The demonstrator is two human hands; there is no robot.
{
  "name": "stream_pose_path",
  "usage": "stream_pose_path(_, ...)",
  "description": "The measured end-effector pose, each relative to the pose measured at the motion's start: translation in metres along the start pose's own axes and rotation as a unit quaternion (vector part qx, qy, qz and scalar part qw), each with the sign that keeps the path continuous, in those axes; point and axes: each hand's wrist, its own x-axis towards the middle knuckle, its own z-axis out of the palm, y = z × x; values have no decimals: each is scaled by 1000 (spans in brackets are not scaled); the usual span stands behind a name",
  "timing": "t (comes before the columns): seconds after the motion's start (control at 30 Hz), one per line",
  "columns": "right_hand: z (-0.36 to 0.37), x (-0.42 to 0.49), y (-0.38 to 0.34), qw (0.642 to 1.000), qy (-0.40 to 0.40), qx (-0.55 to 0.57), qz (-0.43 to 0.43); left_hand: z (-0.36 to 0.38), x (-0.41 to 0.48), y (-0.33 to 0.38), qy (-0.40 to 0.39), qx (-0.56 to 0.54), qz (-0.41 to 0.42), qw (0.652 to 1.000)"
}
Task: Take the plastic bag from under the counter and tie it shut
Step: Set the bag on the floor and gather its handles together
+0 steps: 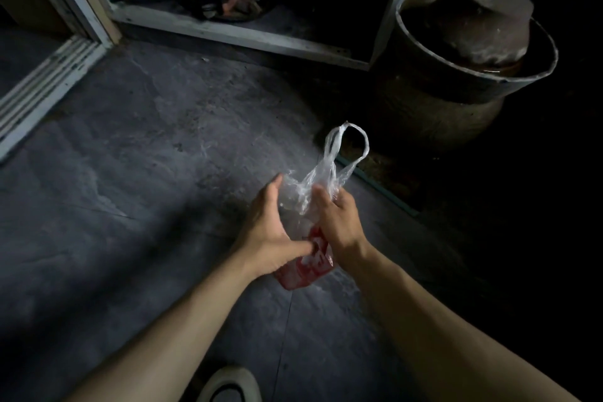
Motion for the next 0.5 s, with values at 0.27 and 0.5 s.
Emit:
stream_pose_path(0.27,14,-6,-3,1000,17,-6,-10,31,1,7,8,153,35,988)
stream_pose_path(0.5,20,-16,-3,995,16,-89,-38,42,2,11,103,47,45,993)
